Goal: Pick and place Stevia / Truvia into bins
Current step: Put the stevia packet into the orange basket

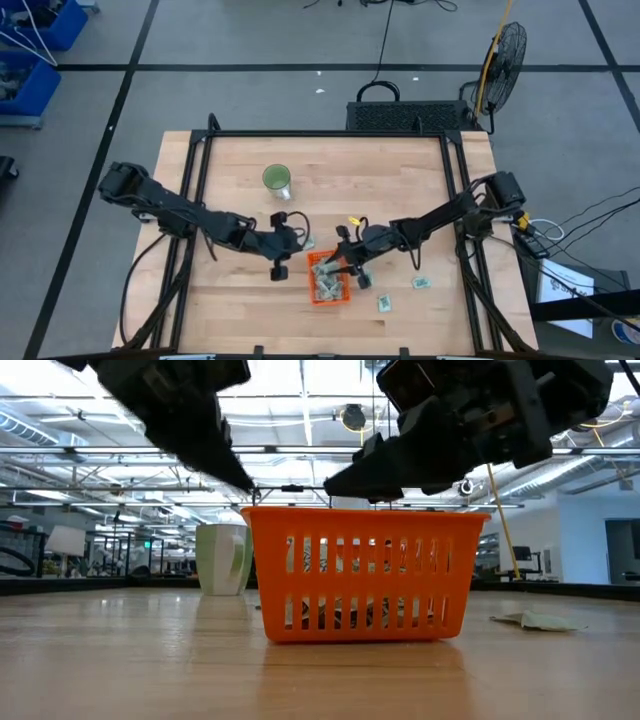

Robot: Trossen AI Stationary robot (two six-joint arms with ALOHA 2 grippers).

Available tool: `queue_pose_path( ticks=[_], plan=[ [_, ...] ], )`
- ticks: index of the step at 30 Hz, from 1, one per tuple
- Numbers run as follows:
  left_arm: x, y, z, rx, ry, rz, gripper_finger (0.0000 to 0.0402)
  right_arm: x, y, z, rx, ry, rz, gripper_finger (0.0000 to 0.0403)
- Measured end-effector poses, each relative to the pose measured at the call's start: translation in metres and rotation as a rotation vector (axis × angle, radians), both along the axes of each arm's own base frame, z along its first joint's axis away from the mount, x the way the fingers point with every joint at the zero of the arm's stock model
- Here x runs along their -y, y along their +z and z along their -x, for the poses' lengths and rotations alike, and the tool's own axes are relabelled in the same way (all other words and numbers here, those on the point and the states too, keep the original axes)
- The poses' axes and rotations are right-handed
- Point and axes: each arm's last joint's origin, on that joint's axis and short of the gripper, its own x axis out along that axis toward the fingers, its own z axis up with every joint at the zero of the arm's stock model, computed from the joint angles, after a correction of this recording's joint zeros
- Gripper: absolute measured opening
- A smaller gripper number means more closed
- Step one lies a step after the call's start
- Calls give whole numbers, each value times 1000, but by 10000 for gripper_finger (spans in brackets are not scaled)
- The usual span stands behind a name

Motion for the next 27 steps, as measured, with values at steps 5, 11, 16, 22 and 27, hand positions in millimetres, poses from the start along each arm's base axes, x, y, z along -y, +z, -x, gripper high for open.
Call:
queue_pose_path(
  ticks=[5, 11, 16, 22, 27],
  plan=[
    [2, -22, -7, -70, 22, -2, 58, 9, 1, -2, 8, -26, 1, 124],
    [-3, -44, -15, -118, 91, -50, 136, 18, 1, -4, 1, -54, 1, 124],
    [-11, -59, -24, -120, 149, -47, 178, 22, 1, -5, 2, -65, 2, 123],
    [-18, -88, -35, -159, 174, -51, 187, 24, 1, -5, 2, -73, 2, 123],
    [-20, -97, -37, -183, 184, -49, 160, 24, 1, -5, 3, -72, 3, 123]
  ],
)
